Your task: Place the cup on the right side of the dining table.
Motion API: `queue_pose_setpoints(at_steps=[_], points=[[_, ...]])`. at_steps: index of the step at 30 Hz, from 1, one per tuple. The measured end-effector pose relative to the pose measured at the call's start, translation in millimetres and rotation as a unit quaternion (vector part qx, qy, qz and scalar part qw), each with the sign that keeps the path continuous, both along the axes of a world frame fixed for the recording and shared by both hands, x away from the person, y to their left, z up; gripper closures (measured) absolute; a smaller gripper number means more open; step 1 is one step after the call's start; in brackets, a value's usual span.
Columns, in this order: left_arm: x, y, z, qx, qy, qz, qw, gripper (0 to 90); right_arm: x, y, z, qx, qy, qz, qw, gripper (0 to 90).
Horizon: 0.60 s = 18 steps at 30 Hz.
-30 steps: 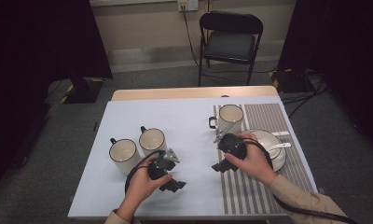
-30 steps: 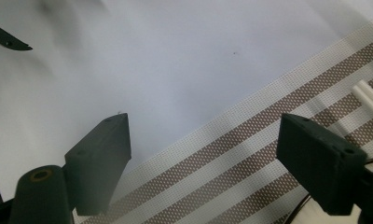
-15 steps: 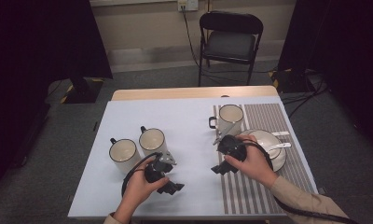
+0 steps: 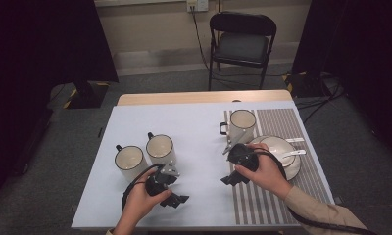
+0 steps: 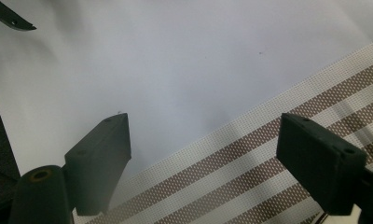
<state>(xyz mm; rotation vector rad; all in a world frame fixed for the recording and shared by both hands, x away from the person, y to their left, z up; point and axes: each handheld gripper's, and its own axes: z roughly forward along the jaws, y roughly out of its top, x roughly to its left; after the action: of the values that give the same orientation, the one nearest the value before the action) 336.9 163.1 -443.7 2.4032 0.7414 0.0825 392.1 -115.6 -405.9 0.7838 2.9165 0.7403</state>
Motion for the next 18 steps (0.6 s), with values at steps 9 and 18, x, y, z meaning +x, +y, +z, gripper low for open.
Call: queue_pose_setpoints(at_steps=[9,18], points=[[-5.1,5.6,-1.0,-0.005,-0.002,0.000,1.0000,18.6,-1.9,-0.6,-1.8,0.001,0.002,0.001,1.0000,17.0],[-8.5,11.9,-4.2,-0.003,-0.006,-0.004,1.0000,18.6,-4.3,-0.5,-6.6,0.007,0.009,0.005,0.9999,17.0]])
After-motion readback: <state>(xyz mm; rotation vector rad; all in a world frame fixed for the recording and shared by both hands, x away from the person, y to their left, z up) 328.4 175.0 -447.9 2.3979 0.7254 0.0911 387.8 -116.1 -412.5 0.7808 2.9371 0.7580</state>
